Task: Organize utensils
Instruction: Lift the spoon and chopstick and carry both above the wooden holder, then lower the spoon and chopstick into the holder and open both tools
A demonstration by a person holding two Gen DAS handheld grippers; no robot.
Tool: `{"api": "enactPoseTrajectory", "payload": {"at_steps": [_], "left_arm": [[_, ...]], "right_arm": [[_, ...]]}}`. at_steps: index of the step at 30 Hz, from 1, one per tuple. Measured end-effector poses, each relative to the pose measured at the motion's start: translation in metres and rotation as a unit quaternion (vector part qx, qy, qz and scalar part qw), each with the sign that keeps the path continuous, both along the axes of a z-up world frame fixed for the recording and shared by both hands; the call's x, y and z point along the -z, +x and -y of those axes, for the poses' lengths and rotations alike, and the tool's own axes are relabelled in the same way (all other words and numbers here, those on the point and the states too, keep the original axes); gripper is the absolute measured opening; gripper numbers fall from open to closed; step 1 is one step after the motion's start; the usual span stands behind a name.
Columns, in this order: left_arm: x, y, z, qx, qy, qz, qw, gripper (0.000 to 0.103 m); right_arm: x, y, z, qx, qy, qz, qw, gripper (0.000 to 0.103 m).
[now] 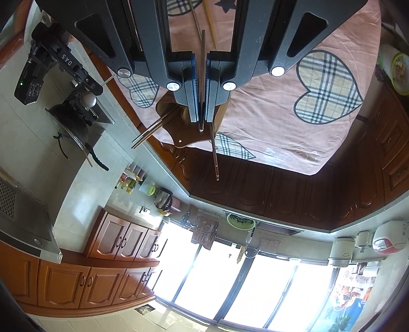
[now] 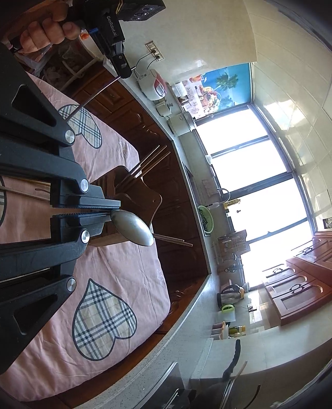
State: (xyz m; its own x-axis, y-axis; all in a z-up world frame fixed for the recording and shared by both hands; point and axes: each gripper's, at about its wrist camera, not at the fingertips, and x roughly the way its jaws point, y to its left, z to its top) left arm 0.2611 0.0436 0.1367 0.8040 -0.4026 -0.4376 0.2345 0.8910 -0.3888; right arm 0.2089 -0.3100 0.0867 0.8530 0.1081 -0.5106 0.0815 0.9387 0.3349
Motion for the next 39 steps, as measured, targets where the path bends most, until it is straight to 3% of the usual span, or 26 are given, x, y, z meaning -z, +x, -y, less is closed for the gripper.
{"api": "enactPoseTrajectory", "payload": {"at_steps": [9,20,30,39], "left_arm": [[-0.007,0.037,0.003,-0.011,-0.007,0.023,0.9996,0.003],[-0.005,0.097,0.005,-0.04,-0.049,0.049,0.9968,0.003],[0.041,0.161,0.013,-0.072,-0.085,0.02,0.9936,0.003],[0.086,0.197,0.037,-0.06,-0.068,-0.015,0.9958,0.003]], "right_arm": [[-0.009,0.023,0.017,0.023,-0.011,0.031,0.999,0.002],[-0.015,0.069,0.035,0.056,-0.015,0.065,0.996,0.002],[0.005,0.098,0.02,0.068,-0.052,0.077,0.993,0.002],[0.046,0.114,0.012,0.062,-0.046,0.034,0.996,0.002]]}}
